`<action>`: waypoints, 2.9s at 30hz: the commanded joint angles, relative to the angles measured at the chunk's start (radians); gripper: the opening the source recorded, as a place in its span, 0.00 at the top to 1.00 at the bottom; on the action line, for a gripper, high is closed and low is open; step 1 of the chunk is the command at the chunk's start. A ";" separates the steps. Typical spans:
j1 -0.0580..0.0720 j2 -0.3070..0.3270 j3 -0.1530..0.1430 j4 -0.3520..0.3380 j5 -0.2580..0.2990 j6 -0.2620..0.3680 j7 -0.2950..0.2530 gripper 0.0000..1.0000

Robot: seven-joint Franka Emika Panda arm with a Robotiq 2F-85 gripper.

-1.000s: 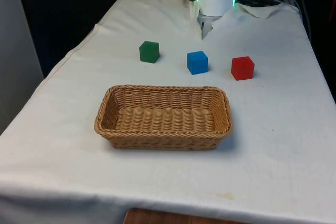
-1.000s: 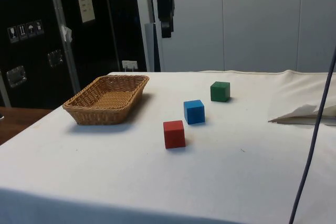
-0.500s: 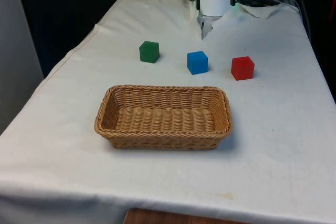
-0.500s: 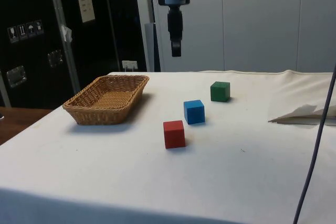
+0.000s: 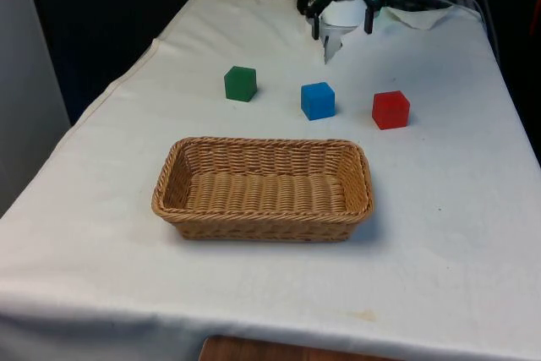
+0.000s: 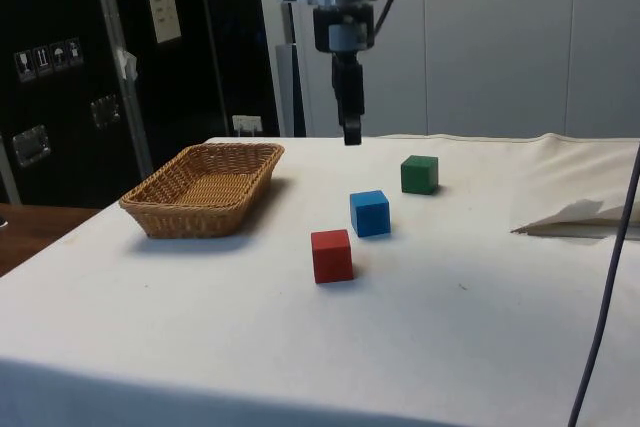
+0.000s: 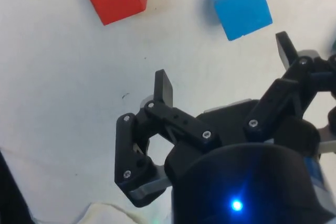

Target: Pick up exactly two blocks and place them into the basket.

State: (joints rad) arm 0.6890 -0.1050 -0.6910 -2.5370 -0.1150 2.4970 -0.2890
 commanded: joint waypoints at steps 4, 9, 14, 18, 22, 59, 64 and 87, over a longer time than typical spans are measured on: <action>0.003 0.028 -0.002 -0.019 0.014 0.054 -0.023 0.00; 0.003 0.067 0.000 -0.033 0.024 0.105 -0.042 0.00; 0.000 0.115 0.001 -0.038 0.014 0.142 -0.045 0.00; 0.000 0.141 0.004 -0.055 0.035 0.188 -0.071 0.00; 0.000 0.178 0.001 -0.053 0.017 0.207 -0.060 0.00; -0.014 0.446 0.029 -0.064 0.035 0.459 -0.095 0.33; -0.014 0.447 0.027 -0.063 0.035 0.458 -0.095 0.78; 0.004 0.354 -0.049 -0.062 0.004 0.389 -0.130 1.00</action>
State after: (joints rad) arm 0.6810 0.2640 -0.7110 -2.6030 -0.0870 2.9050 -0.4220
